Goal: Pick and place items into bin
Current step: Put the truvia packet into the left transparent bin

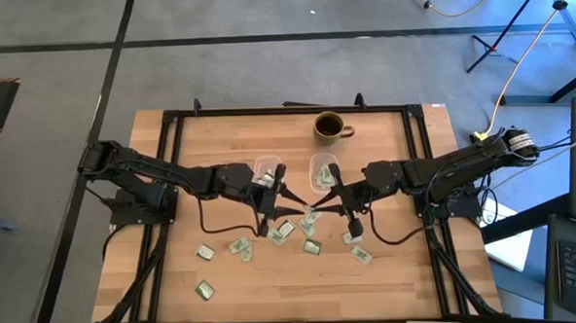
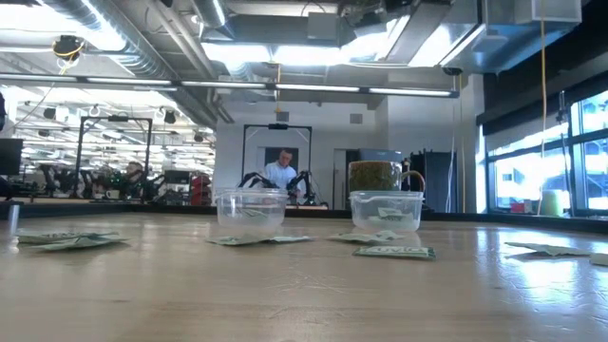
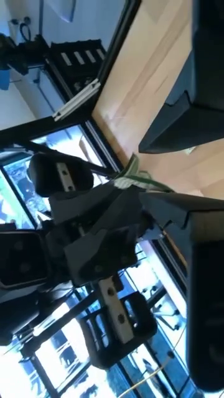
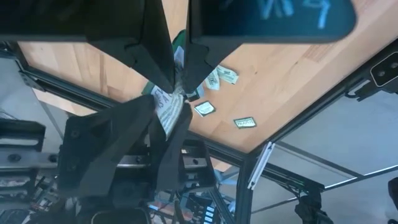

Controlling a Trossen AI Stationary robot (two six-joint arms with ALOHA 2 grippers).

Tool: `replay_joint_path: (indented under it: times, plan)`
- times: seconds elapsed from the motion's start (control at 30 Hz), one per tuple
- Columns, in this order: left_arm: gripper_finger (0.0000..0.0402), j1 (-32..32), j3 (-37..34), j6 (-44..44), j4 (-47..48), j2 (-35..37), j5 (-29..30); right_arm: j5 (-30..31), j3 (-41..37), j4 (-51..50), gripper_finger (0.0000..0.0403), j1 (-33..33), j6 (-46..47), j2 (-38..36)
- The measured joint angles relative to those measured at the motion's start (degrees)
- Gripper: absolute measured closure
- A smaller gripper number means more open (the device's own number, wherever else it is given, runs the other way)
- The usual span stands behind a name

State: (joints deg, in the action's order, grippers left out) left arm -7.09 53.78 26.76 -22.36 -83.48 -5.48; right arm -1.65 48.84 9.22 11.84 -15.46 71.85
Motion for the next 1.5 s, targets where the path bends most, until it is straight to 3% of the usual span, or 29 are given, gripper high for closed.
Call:
replay_joint_path:
  times: [0.3, 0.6, 0.9, 1.03, 1.17, 1.3, 1.4, 1.5]
  plan:
    - [0.0332, 0.5, 0.0, 0.0, -1.0, 0.0, 0.9, 0.0, 0.0, 0.7, 0.0366, 0.0, 0.0, 0.0]
    - [0.0392, 0.5, 0.0, 0.0, -1.0, 0.0, 0.9, 0.0, 0.0, 1.8, 0.0366, 0.0, 0.0, 0.0]
    - [0.0395, 0.5, 0.0, 0.0, -0.3, 0.0, 1.1, 0.0, 0.0, 1.5, 0.0363, 0.0, 0.0, 0.0]
    - [0.0394, 0.5, 0.0, 0.0, 1.5, 0.0, 2.3, 0.7, 0.0, 1.7, 0.0334, 0.0, 0.0, 0.0]
    - [0.0396, 0.5, 0.0, -1.0, 4.4, 0.0, 6.4, 7.9, 0.0, 0.1, 0.0286, 0.1, -0.3, 0.0]
    - [0.0396, 0.5, 0.0, -4.9, 5.4, 0.0, 14.5, 15.2, 0.1, -3.1, 0.0245, 0.0, 0.0, -0.1]
    - [0.0396, 0.5, 0.0, -7.9, 5.0, 0.0, 21.9, 15.6, 0.1, -3.4, 0.0228, 0.0, 0.2, 0.0]
    - [0.0396, 0.5, 0.0, -8.0, 5.0, 0.0, 25.1, 15.6, 0.1, -3.4, 0.0222, 0.0, 0.0, 0.0]
